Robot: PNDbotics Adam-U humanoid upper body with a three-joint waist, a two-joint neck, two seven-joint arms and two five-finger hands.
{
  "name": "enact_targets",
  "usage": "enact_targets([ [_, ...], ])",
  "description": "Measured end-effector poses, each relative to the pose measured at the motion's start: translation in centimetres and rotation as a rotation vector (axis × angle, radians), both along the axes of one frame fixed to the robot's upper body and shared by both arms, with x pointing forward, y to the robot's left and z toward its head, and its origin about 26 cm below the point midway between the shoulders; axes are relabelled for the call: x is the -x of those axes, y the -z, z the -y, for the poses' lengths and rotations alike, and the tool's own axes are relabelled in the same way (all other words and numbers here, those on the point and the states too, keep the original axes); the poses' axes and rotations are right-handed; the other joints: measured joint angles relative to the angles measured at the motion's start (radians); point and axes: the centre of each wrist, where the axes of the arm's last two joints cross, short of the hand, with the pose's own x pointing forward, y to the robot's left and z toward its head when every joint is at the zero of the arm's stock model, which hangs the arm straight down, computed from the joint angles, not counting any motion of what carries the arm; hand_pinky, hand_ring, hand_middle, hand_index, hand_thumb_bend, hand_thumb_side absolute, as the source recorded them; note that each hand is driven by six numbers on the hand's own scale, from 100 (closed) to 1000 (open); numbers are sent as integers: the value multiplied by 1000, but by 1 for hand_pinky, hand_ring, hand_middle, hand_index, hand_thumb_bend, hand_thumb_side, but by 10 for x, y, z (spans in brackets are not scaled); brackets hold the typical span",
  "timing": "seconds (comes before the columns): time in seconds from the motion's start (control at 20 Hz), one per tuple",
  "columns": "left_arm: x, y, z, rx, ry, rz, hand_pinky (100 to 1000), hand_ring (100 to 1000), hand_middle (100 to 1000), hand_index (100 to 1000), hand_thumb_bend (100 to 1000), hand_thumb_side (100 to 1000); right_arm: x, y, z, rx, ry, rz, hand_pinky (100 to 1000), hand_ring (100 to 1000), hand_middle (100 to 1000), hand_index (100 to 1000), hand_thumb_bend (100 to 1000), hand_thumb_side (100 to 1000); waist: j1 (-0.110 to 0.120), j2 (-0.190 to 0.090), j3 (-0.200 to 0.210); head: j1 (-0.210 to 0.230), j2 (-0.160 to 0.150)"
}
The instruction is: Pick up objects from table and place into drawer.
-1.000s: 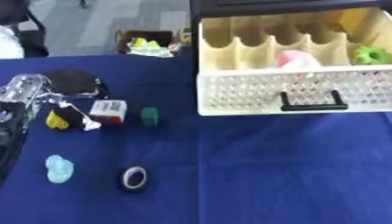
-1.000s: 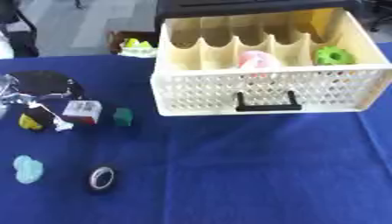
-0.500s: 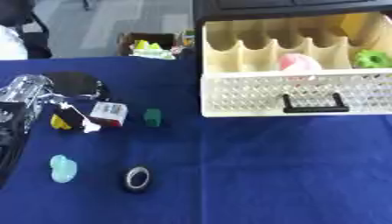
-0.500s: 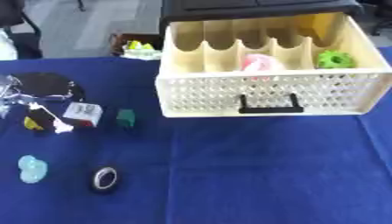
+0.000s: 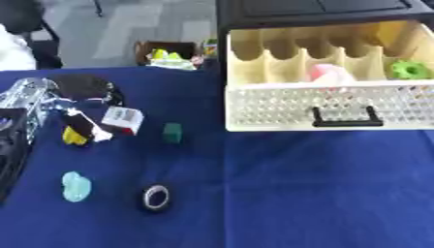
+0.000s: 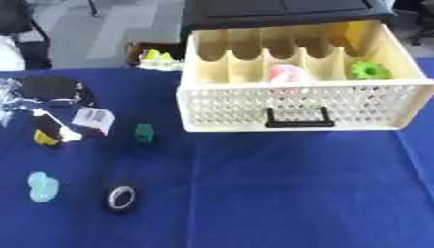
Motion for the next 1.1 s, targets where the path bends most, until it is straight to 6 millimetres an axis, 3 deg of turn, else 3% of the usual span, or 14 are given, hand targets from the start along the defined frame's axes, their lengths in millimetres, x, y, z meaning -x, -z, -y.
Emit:
enact_targets([
  [0.6,2,-30,19,221,56,43,502,603,505,591,100,316,-1,5,-1,-3,-3,-17,880,680,523,778,100,1000,2,-35,14,-1,20],
  [1.1,7,-64,57,413,153,45,488,587,495,580,100,261,-1,8,-3,0,-8,-37,881,681,523,778,100,1000,10,-57,21,-19,27],
])
